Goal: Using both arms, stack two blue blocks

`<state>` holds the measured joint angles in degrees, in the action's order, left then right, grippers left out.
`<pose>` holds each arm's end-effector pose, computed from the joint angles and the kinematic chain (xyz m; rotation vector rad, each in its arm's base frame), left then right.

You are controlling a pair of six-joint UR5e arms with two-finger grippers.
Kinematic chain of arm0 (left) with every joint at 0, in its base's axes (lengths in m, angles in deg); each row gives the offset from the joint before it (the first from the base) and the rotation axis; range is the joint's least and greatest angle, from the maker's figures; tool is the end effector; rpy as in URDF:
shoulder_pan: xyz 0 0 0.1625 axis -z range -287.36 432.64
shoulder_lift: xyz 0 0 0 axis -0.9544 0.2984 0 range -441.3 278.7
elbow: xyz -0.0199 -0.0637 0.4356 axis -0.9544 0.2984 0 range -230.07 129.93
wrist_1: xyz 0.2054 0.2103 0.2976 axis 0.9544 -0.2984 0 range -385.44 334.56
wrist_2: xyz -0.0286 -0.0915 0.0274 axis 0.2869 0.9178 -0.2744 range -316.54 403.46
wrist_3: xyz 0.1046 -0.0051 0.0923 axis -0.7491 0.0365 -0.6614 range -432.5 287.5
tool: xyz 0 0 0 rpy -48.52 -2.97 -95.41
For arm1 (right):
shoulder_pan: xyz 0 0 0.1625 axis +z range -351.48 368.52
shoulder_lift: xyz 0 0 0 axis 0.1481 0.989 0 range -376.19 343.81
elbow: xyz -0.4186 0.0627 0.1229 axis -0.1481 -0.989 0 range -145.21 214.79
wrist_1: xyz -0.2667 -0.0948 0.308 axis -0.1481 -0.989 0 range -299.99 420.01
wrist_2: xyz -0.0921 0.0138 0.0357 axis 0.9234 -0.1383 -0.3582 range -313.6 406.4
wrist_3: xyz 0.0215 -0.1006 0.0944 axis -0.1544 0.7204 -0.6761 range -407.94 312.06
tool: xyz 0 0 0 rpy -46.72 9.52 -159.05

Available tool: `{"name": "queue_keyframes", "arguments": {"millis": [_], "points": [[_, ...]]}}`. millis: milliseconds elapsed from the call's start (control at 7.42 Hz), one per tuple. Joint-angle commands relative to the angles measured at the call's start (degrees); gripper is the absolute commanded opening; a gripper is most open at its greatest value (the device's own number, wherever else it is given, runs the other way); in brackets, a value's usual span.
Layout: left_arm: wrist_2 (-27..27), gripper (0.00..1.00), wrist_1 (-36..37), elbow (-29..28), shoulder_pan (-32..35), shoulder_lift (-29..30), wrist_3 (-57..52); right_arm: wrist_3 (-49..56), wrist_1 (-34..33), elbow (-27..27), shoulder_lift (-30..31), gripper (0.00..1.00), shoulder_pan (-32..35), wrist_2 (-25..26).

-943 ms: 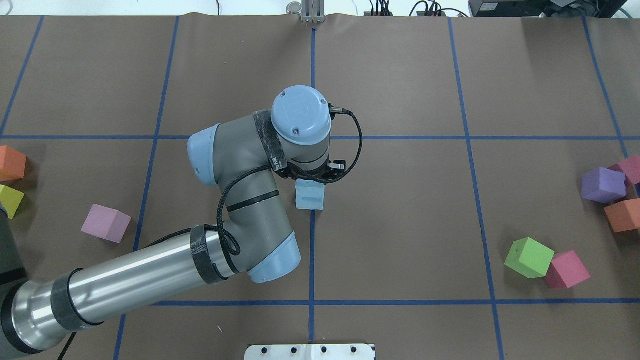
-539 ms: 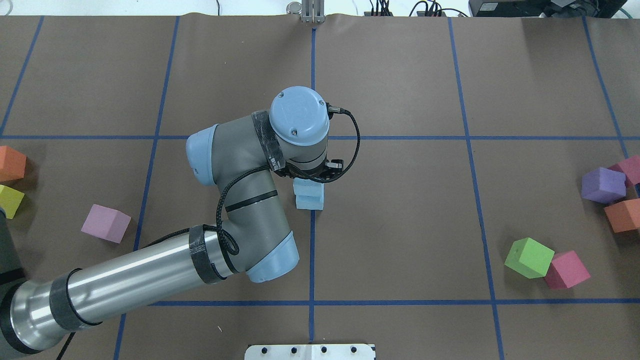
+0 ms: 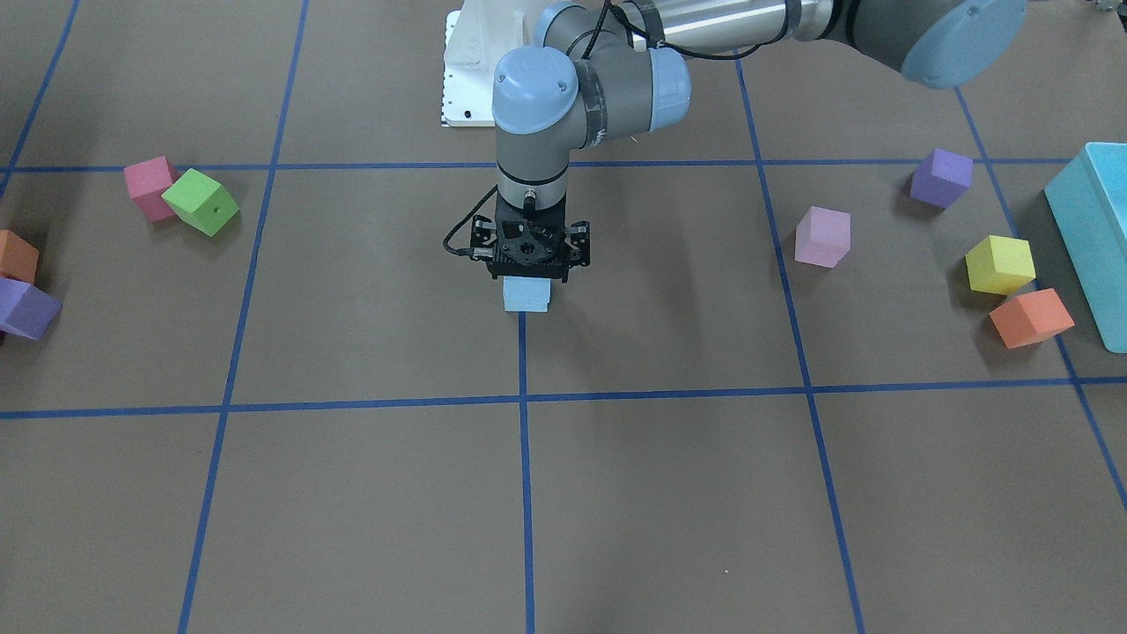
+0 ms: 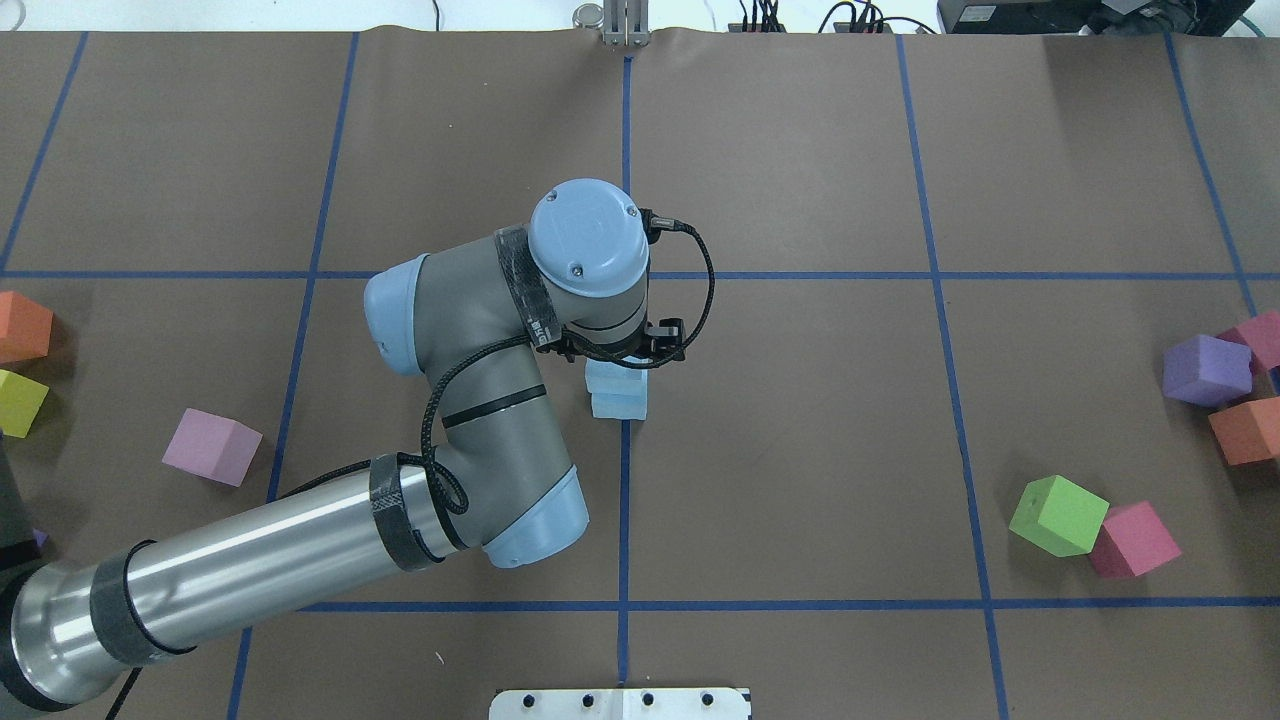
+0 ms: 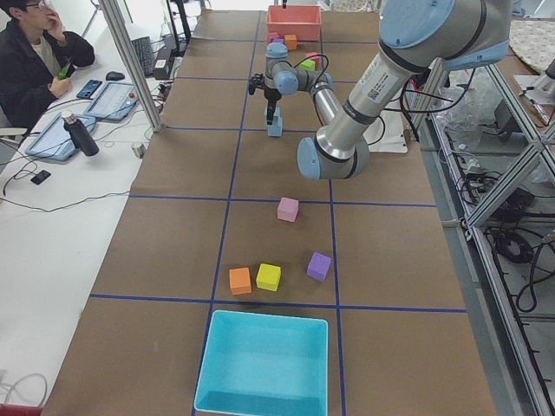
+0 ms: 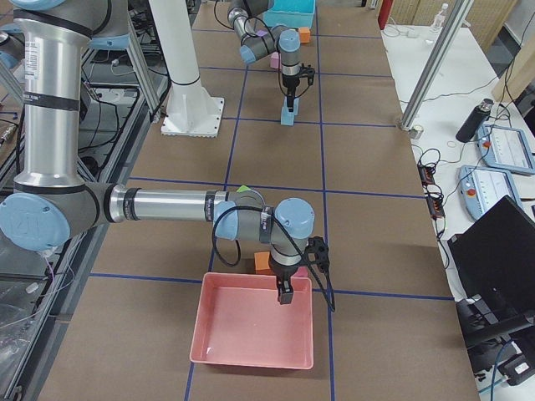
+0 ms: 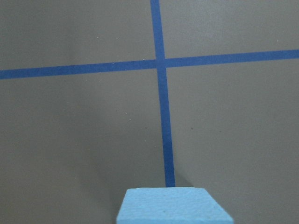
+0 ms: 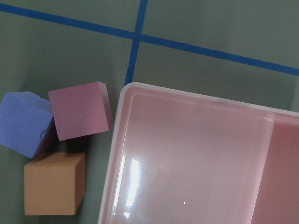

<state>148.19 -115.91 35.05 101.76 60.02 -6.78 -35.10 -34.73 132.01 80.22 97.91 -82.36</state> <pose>0.6372 -0.4669 0.1701 0.1491 0.8359 0.0257 0.0412 -0.4398 0.7102 0.0065 -0.6806 -0.2024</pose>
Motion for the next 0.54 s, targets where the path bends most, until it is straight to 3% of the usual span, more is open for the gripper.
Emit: {"name": "queue_keyframes", "arguments": {"millis": [0, 270, 404], "points": [[2.8, 0.99, 3.7, 6.4, 2.6, -0.2, -0.4, 0.1, 0.0, -0.1, -0.3, 1.0, 0.0, 0.1], [6.4, 0.99, 11.2, 15.1, 7.8, -1.6, -4.3, 0.1, 0.0, -0.5, -0.5, 1.0, 0.0, -0.1], [8.7, 0.99, 12.8, 18.6, 11.9, -5.9, -11.0, 0.1, 0.0, -0.6, -0.3, 1.0, 0.0, -0.1]]}}
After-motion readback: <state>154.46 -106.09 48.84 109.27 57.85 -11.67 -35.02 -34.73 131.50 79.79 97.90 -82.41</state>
